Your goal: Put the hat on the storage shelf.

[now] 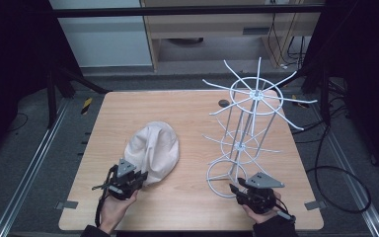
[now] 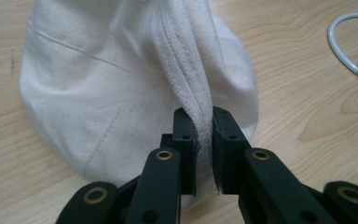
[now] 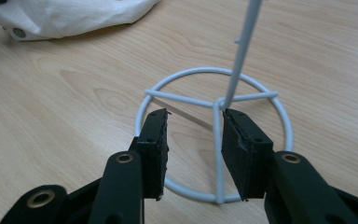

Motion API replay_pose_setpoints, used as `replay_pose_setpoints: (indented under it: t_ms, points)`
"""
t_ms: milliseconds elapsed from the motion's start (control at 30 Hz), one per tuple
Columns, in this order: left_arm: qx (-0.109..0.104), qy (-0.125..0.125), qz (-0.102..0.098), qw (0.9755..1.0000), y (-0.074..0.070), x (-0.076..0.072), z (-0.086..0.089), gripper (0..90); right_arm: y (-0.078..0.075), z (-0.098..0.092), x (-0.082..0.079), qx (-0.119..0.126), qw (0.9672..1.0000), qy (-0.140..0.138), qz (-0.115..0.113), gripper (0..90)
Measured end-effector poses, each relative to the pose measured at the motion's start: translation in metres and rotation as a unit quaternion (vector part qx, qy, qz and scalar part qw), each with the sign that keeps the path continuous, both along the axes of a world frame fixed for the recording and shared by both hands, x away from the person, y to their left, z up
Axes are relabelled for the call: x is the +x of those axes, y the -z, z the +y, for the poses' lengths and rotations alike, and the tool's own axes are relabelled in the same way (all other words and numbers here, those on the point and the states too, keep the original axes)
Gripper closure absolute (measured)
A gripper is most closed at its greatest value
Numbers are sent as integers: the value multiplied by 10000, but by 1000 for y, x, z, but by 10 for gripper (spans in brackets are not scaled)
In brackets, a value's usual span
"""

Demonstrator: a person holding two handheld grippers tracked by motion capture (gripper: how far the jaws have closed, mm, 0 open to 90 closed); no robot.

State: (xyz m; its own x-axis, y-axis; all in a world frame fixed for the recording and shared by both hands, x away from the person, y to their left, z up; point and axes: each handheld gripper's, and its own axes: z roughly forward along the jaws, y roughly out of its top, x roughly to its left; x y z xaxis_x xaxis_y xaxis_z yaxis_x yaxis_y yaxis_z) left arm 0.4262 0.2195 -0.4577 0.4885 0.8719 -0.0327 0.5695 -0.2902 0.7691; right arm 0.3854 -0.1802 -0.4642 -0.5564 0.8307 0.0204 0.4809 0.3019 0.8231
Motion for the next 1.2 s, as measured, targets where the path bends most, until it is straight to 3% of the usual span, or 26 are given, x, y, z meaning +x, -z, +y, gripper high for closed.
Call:
replay_pose_setpoints:
  t_ms: [267, 433, 600, 800, 1200]
  points:
    - [-67, 11, 40, 10000, -3, -12, 29, 825, 1, 11, -2, 32, 9996, -264, 28, 629]
    - [-24, 61, 63, 10000, -2, -12, 35, 822, 3, 20, -2, 20, 9992, -406, 44, 628]
    - [170, 98, 60, 9998, -1, -15, 40, 810, 4, 37, -2, 49, 9979, -635, -76, 614]
    - [172, 94, 82, 9998, -1, -16, 49, 802, 5, 51, -2, 101, 9971, -739, -170, 602]
    - [259, -263, 61, 9993, -1, -17, 69, 755, 9, 75, -1, 99, 9952, -947, -237, 603]
